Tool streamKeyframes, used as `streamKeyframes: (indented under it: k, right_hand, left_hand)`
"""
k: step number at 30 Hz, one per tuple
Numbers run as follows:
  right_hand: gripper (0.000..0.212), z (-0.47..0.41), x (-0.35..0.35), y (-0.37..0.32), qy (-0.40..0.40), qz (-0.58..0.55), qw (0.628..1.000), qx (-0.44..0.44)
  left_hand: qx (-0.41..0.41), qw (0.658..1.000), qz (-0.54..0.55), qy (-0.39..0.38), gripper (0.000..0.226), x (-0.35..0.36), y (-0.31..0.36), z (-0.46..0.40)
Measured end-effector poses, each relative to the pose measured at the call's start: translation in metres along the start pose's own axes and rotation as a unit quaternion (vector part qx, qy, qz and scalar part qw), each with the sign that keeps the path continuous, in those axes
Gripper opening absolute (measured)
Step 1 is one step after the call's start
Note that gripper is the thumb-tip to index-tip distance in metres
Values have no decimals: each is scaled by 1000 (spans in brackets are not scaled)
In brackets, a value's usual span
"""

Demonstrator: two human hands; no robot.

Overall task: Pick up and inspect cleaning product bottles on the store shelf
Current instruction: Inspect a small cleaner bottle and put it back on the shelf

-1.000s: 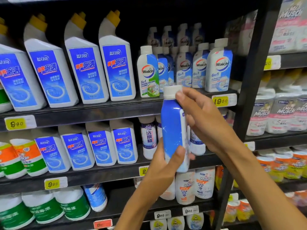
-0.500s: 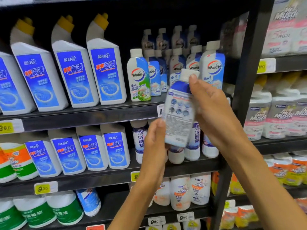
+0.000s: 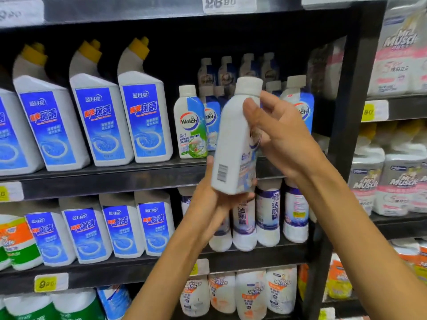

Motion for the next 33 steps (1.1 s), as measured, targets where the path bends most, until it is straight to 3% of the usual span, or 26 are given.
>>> streamKeyframes:
  k: [2,5,8,10,17,21,25,33]
  right_hand:
    - [37,-14,1,-5,52,82,994,-47]
    - [32,-36,6,-5,85,189,973,-102]
    - [32,-54,11,7,99,211,967,-101]
    - [34,-63,11,18,108,216,966,-88]
    - [19,-76,3,43,98,190,976,-45]
    - [30,-76,-1,52,70,134,988,-4]
    - [38,-71,-8,59,55,119,991,8]
    - [46,-64,-17,61,97,203,974,-27]
  left_hand:
    - [149,978,-120,77,41,-6,11,-8]
    - [294,919,-246,91,35,-7,27,-14]
    - [369,828,-398,140,36,-5,35,-27]
    - [368,803,-433,178,40,-4,35,-33]
    - [400,778,-426,231,47,-10,26,-37]
    - [399,782,-419,231,45,-11,25,-40]
    - [407,748,-467,238,42,-13,23,-42]
    - [418,726,-492,237,43,-11,18,-45]
Point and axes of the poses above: each hand's wrist, its own z-axis away from the middle knuckle, its own x-axis out of the palm, y = z × x, the point moved 2 cm from there along -z, towards the middle knuckle, and after that the axes turned 6 degrees about y, right-handed, at the moved point
